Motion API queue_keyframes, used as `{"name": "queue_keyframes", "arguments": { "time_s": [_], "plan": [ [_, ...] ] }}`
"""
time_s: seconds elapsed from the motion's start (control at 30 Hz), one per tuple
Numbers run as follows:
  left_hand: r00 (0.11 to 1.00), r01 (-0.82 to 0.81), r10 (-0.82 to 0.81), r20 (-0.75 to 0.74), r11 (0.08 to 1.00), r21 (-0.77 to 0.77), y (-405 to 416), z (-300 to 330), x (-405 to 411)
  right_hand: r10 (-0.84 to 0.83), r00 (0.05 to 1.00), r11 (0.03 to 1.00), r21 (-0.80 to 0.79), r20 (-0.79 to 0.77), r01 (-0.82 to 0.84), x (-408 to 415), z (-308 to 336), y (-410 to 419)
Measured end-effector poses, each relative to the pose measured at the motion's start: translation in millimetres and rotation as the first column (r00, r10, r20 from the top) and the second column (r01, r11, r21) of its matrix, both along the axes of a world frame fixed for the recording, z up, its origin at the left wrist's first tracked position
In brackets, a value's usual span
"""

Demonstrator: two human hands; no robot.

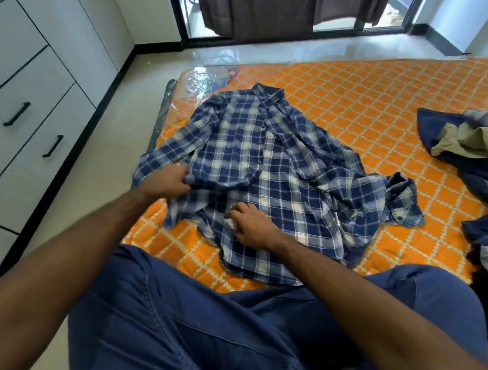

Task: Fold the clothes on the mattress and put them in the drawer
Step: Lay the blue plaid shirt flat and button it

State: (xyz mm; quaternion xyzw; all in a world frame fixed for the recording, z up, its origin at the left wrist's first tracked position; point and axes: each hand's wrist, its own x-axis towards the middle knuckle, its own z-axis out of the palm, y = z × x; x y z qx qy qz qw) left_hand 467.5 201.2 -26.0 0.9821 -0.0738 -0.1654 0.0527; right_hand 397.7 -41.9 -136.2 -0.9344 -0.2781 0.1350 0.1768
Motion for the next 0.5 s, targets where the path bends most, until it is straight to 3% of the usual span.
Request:
{"name": "queue_keyframes", "arguments": {
  "time_s": [0.1, 0.17, 0.23, 0.33, 0.4, 0.47, 0.5],
  "plan": [
    [0.890, -0.153, 0.105, 0.444, 0.985, 0.074, 38, 1, 4, -0.002, 1.000, 0.998, 0.060, 0.014, 0.001, 5, 1, 25],
    [0.821, -0.187, 0.083, 0.565, 0.974, 0.129, 49, -7, 3, 0.015, 0.993, 0.996, 0.085, 0.118, -0.026, 4, 2, 41],
    [0.866, -0.145, 0.057, 0.496, 0.979, 0.142, 53, -20, 1, 0.064, 0.973, 0.996, 0.053, 0.222, -0.078, 2, 2, 55],
    [0.961, -0.172, 0.139, 0.238, 0.977, 0.123, 58, -39, -2, 0.119, 0.957, 0.991, -0.096, 0.266, -0.097, -5, 0, 74],
    [0.981, -0.110, 0.079, 0.176, 0.978, 0.174, 61, -48, -6, 0.049, 0.962, 0.990, -0.140, 0.267, -0.012, -7, -3, 87],
    [0.982, 0.017, -0.066, 0.178, 0.964, 0.265, 60, -58, -11, -0.102, 0.959, 0.987, -0.096, 0.263, 0.132, -7, -2, 96],
    [0.979, -0.003, -0.053, 0.199, 0.963, 0.270, 60, -61, -11, -0.158, 0.953, 0.981, -0.074, 0.258, 0.182, -7, 0, 99]
  ]
}}
